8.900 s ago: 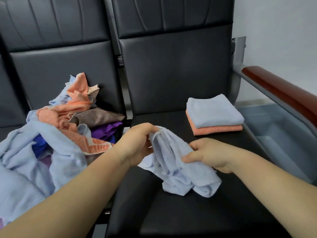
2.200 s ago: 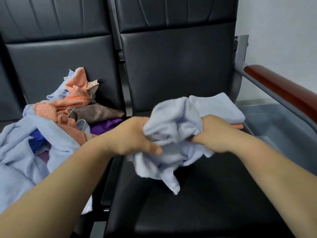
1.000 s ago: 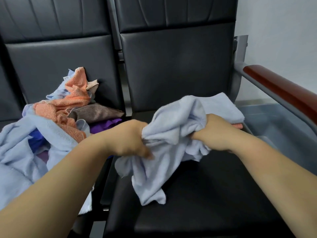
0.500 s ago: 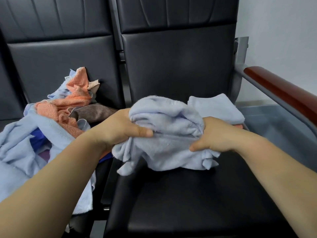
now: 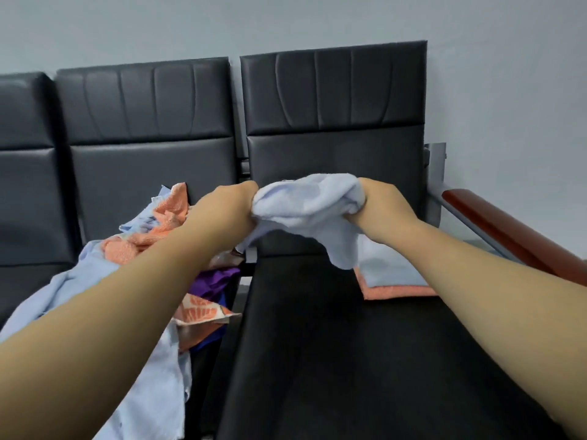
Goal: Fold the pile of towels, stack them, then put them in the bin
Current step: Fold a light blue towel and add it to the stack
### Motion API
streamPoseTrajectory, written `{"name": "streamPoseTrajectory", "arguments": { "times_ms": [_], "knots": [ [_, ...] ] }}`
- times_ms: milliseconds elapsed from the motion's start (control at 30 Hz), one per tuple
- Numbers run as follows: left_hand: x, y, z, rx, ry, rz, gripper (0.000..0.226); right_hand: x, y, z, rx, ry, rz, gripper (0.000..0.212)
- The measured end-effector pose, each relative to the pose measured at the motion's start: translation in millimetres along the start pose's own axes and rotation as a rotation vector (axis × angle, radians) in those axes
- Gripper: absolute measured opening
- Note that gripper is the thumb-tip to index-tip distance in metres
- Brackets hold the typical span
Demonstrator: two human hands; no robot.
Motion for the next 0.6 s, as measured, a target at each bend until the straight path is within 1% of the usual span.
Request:
{"name": "streamPoseTrajectory", "arguments": {
  "times_ms": [67, 100, 167, 200, 267, 300, 333, 400, 433, 500, 533, 600],
  "knots": [
    [-2, -8, 5, 0.067, -0.017, 0.011, 0.023, 6, -12, -1, 0.037, -0.027, -0.01, 0.007],
    [-6, -14, 20, 0.166, 0.043, 0.059, 0.02, 5, -24, 3, 0.079, -0.02, -0.021, 0.006],
    [-15, -37, 59, 0.402, 0.172, 0.15, 0.016, 0, -58, 19, 0.225, 0.065, -0.028, 0.01],
    [-20, -49, 76, 0.441, 0.153, 0.191, 0.016, -7, -78, 32, 0.324, 0.099, -0.02, 0.011],
    [-25, -68, 101, 0.401, -0.09, 0.194, 0.022, -26, -109, 66, 0.512, 0.07, -0.01, 0.01],
    [-27, -81, 116, 0.426, -0.208, 0.166, 0.025, -41, -122, 84, 0.589, 0.06, 0.023, 0.006],
    [-28, -93, 138, 0.501, -0.261, 0.153, 0.027, -57, -134, 102, 0.656, 0.057, 0.069, 0.008],
    [-31, -120, 186, 0.712, -0.287, 0.139, 0.032, -89, -152, 132, 0.749, 0.046, 0.159, 0.023],
    [-32, -130, 203, 0.78, -0.274, 0.148, 0.04, -102, -158, 141, 0.773, 0.028, 0.193, 0.031],
    [-29, -132, 216, 0.822, -0.246, 0.151, 0.057, -114, -157, 143, 0.756, 0.034, 0.227, 0.045],
    [-28, -132, 217, 0.825, -0.271, 0.143, 0.059, -118, -152, 141, 0.725, 0.064, 0.24, 0.051],
    [-29, -126, 212, 0.784, -0.404, 0.097, 0.06, -115, -143, 133, 0.655, 0.139, 0.233, 0.062]
  ]
}}
Point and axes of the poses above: each hand's wrist, its own y-axis towards the middle knuckle, its own z-axis out of the palm, x = y × z, the point moved 10 cm from there along y, towards the middle knuckle, and after that the axes turned 9 degrees about y, right-handed, at the moved point
